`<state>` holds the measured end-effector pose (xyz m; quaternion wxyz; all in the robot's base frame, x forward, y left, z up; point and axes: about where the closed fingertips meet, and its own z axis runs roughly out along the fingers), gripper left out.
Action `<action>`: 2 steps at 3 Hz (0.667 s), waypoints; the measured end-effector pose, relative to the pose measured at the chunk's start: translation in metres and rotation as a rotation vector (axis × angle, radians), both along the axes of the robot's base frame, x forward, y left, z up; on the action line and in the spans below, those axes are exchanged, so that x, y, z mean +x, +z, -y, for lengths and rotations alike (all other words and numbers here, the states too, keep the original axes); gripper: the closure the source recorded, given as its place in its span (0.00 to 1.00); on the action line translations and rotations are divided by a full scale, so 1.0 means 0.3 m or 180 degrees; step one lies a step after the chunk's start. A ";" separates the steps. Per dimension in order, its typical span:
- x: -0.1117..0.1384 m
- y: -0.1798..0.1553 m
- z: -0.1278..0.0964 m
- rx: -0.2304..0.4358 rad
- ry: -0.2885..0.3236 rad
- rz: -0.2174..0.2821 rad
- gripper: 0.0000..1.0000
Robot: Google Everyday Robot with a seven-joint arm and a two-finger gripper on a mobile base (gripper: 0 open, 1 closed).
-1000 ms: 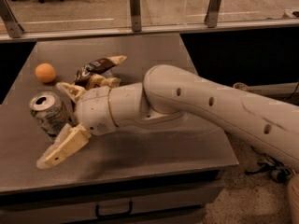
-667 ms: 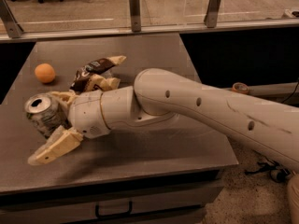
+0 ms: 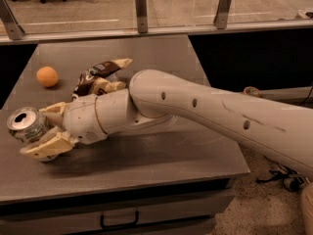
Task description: Knock 7up can over
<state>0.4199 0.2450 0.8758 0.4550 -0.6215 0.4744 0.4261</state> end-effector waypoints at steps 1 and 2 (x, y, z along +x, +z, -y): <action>0.034 0.029 0.055 -0.0104 -0.0188 0.0027 0.87; 0.071 0.075 0.231 -0.0327 -0.0551 0.0036 1.00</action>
Offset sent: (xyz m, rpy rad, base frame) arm 0.0405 -0.1529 0.0422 -0.1943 -0.0149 -0.3445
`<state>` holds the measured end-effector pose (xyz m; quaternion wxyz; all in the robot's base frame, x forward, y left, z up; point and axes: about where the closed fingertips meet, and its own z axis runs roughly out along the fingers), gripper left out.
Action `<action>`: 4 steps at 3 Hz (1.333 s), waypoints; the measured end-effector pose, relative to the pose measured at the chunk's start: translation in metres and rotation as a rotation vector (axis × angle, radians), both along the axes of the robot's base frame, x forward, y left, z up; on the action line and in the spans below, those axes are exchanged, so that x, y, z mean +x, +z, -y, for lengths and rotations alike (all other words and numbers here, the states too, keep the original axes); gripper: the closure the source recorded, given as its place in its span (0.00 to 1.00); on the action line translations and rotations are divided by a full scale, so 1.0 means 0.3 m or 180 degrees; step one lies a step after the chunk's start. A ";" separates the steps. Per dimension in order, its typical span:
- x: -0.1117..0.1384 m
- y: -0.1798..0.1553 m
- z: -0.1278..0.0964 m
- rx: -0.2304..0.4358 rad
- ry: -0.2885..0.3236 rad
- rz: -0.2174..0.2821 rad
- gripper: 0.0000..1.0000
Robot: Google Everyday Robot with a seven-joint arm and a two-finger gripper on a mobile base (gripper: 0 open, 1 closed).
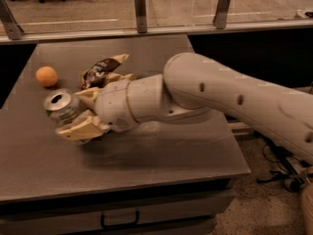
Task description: Knock 7up can over
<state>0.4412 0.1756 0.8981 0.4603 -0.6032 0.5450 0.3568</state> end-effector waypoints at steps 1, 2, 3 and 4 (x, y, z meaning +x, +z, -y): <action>0.015 0.054 0.238 -0.0302 -0.0416 -0.0012 1.00; 0.006 0.087 0.428 -0.0669 -0.0742 -0.0034 1.00; 0.020 0.100 0.528 -0.1066 -0.0837 -0.0098 1.00; 0.031 0.106 0.519 -0.1503 -0.0685 -0.0188 1.00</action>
Offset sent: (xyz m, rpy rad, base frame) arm 0.0004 -0.2055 0.0341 -0.3517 0.0311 -0.3645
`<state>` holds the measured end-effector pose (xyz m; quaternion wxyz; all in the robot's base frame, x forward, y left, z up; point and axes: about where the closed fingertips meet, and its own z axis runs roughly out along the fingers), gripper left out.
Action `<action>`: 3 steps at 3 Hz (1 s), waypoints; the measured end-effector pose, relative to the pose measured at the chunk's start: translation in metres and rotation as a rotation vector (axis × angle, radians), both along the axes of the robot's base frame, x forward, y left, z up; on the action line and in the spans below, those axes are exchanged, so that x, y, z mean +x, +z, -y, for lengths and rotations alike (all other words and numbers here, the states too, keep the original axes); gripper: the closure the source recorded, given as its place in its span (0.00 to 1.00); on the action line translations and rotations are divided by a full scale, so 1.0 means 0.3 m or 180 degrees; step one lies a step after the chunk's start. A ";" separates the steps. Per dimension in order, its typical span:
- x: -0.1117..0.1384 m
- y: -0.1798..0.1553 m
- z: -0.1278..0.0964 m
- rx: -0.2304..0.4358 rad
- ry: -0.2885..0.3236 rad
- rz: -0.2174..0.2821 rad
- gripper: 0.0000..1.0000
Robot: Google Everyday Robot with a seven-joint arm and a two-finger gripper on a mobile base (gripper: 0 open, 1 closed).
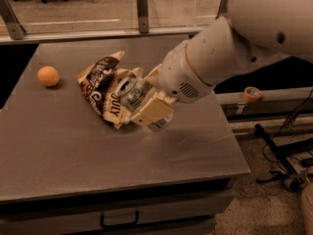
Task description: Knock 7up can over
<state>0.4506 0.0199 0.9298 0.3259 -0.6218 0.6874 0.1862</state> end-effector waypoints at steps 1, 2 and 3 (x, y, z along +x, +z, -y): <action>0.000 -0.050 -0.052 -0.0604 0.0317 -0.0094 1.00; 0.005 -0.102 -0.073 -0.1146 0.0475 -0.0029 1.00; 0.014 -0.141 -0.088 -0.1627 0.0544 0.0122 0.83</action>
Offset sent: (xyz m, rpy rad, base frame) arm 0.0134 0.0185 -0.0507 -0.6236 -0.0336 0.2046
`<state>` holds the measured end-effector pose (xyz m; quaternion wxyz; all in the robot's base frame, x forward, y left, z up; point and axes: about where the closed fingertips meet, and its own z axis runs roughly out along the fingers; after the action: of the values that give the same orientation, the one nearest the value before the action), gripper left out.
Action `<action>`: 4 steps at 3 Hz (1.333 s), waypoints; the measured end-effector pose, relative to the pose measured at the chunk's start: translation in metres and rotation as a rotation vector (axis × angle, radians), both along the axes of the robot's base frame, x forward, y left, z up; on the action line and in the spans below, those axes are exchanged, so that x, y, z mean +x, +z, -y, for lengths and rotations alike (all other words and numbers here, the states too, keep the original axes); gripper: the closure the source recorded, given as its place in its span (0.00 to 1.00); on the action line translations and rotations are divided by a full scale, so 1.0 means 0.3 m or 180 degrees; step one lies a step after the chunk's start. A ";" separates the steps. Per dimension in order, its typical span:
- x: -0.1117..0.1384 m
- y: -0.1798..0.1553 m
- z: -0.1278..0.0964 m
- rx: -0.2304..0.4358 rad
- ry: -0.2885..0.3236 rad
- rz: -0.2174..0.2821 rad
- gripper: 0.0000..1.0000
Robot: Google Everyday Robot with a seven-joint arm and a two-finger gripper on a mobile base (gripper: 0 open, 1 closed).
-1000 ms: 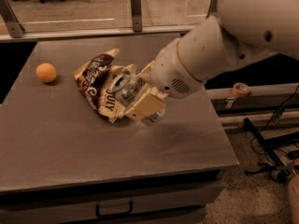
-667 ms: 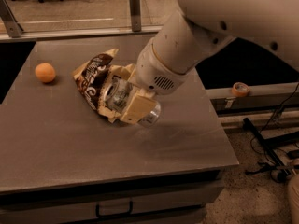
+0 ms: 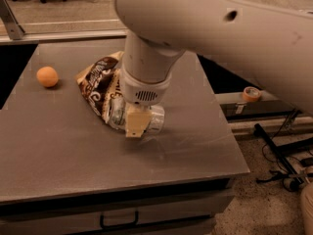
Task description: Knock 7up can over
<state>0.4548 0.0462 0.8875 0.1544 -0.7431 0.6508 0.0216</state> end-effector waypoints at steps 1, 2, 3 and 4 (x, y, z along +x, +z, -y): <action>0.000 -0.030 -0.020 -0.0237 0.0066 0.0062 0.60; -0.025 -0.071 -0.050 -0.0299 0.0138 0.0025 0.35; -0.061 -0.104 -0.085 -0.0252 0.0189 -0.0059 0.12; -0.079 -0.119 -0.101 -0.0223 0.0195 -0.0087 0.00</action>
Offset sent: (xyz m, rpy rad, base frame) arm -0.0194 0.0288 -0.0403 -0.0985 0.0288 0.0733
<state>0.4310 0.0766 0.8519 0.1188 -0.7672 0.6302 0.0137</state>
